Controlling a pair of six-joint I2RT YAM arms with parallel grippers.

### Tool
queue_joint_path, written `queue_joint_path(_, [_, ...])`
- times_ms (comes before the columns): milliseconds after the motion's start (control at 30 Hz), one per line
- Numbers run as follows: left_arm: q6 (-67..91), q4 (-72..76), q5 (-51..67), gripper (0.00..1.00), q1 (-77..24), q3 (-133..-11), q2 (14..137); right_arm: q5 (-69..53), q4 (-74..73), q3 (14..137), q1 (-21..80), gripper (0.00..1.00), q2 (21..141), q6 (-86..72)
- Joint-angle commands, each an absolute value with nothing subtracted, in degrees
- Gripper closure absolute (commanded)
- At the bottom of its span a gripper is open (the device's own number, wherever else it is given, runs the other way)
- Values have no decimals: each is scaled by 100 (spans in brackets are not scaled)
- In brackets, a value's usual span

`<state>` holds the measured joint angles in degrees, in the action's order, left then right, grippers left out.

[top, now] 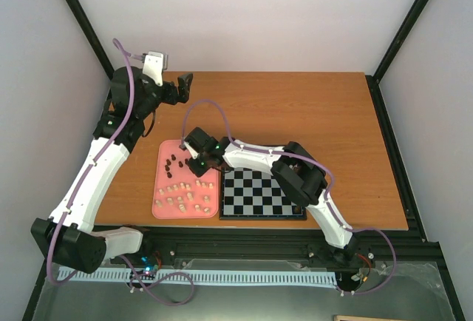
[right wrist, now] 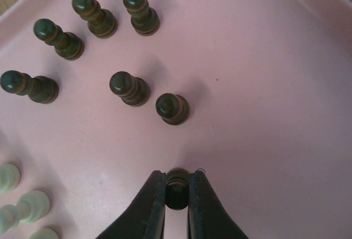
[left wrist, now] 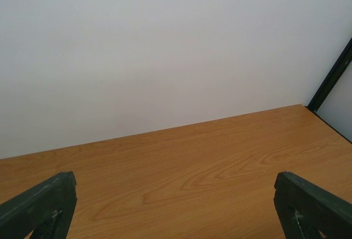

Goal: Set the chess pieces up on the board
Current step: Pick up the chess piece from the storage box, then place the chess piece on the chessboard.

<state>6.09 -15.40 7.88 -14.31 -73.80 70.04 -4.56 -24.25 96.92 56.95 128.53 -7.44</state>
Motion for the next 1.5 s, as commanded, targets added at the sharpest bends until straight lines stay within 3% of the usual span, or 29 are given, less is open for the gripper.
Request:
queue_joint_path(0, [651, -1406, 743, 0, -1453, -7402, 7004, -240, -2331, 9559, 5748, 97, 12656, -751])
queue_joint_path(467, [645, -1419, 796, 0, -1450, -7434, 7043, 1286, -1427, 6846, 5259, 97, 9965, -1432])
queue_joint_path(800, [694, -1415, 901, 0, -1449, -7485, 7181, 1621, -1842, 4965, 4071, 97, 8199, -2012])
queue_joint_path(1467, [686, -1416, 888, 0, -1450, -7548, 7382, 1129, -1518, 4641, 3241, 97, 8732, -2096])
